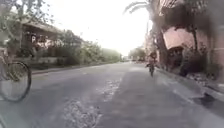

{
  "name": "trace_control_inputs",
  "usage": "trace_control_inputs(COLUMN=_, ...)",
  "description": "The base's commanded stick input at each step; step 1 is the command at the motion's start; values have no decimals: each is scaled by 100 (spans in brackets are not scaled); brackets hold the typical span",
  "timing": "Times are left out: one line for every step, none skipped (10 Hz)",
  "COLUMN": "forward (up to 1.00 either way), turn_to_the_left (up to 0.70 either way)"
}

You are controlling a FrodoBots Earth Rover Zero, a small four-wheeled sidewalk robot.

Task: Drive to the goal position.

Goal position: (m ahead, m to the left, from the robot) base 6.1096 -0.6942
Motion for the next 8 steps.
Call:
trace_control_inputs(forward=100, turn_to_the_left=4)
trace_control_inputs(forward=100, turn_to_the_left=4)
trace_control_inputs(forward=100, turn_to_the_left=4)
trace_control_inputs(forward=100, turn_to_the_left=4)
trace_control_inputs(forward=100, turn_to_the_left=4)
trace_control_inputs(forward=100, turn_to_the_left=4)
trace_control_inputs(forward=100, turn_to_the_left=4)
trace_control_inputs(forward=100, turn_to_the_left=-28)
